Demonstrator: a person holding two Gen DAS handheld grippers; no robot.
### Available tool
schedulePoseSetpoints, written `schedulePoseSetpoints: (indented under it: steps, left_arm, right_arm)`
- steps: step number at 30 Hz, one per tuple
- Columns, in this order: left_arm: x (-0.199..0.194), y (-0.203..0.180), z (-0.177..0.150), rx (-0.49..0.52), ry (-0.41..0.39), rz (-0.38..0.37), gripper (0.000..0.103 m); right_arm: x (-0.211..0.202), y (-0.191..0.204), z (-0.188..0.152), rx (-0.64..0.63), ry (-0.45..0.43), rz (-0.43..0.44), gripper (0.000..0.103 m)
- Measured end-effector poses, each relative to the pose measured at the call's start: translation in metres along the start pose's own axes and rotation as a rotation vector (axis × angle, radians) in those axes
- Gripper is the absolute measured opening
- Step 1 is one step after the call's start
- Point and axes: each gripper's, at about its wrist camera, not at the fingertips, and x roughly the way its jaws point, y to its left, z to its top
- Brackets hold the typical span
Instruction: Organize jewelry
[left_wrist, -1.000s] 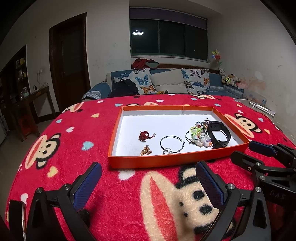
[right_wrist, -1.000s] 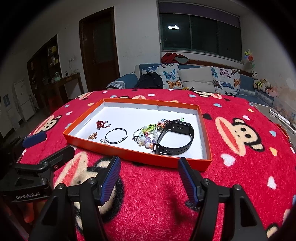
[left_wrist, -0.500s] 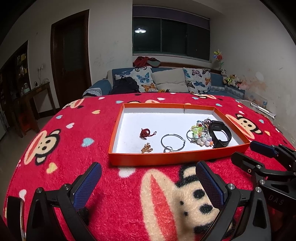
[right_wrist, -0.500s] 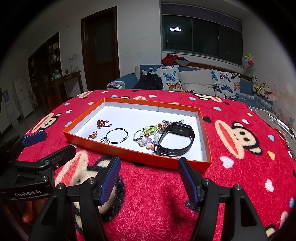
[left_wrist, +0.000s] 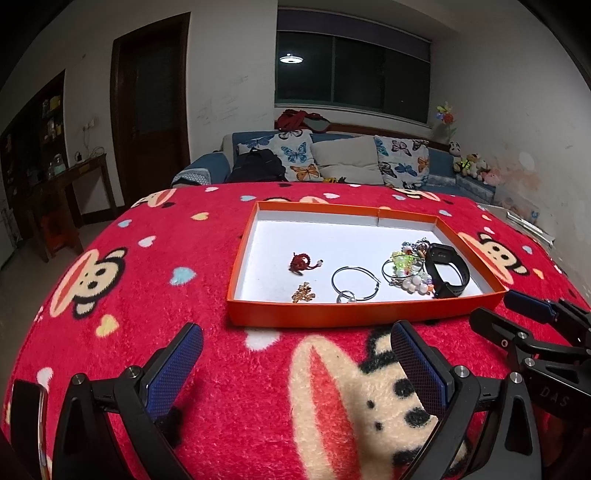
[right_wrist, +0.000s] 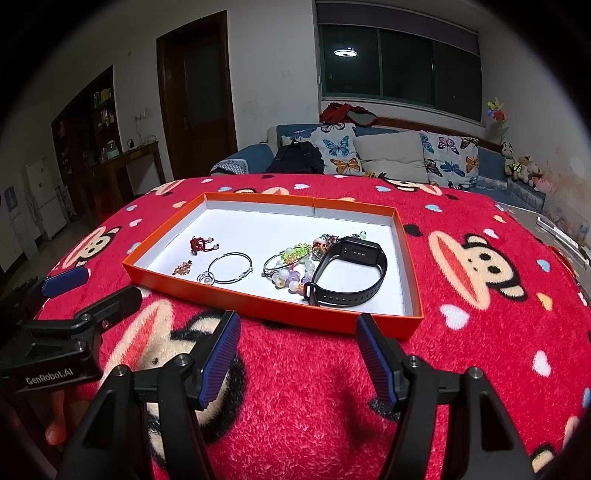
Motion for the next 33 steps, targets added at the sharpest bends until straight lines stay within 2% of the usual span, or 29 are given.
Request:
schedulePoseSetpoints:
  steps: [33]
  left_arm:
    - [0.0054, 0.0109, -0.0004, -0.051, 0.029, 0.023, 0.103]
  right_arm:
    - [0.0008, -0.0045, -0.0006, 0.027, 0.005, 0.006, 0.071]
